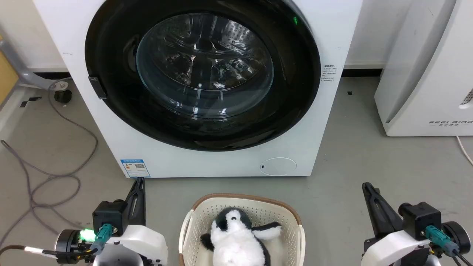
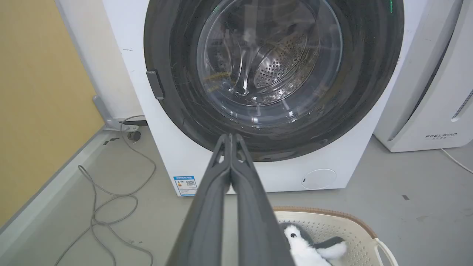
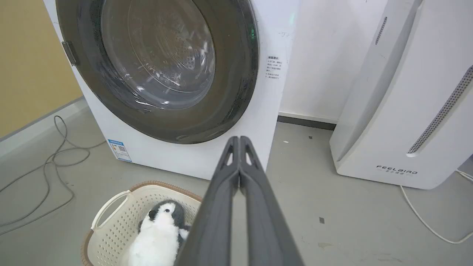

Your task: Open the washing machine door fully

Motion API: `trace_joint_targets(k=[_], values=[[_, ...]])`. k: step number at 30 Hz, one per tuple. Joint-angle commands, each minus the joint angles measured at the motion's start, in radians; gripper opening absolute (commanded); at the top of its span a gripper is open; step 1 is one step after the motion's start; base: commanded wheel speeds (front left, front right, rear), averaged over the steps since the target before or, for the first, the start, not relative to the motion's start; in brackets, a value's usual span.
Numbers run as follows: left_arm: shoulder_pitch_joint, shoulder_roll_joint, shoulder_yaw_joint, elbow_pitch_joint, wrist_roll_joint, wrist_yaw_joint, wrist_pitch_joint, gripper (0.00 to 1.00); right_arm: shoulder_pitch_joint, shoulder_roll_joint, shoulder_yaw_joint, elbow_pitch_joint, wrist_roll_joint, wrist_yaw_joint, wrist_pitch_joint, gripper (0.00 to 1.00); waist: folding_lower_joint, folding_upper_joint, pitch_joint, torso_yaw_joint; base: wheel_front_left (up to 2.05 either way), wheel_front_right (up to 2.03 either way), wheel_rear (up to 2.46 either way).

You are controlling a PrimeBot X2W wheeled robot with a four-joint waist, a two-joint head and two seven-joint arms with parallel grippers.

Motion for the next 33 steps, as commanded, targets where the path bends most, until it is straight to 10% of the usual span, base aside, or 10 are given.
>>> trace_joint_targets(k=[1,33], values=[[0.014,0.000,-0.001,-0.005,0.003,0.003,0.000,0.00,-0.014,0.000,0.001,0.002,-0.008,0.001,0.000,0.00,-0.0001,0.0000,0.000,0.000,0.00,0.00,0.00],[0.014,0.000,-0.001,-0.005,0.003,0.003,0.000,0.00,-0.014,0.000,0.001,0.002,-0.008,0.001,0.000,0.00,-0.0001,0.0000,0.000,0.000,0.00,0.00,0.00]])
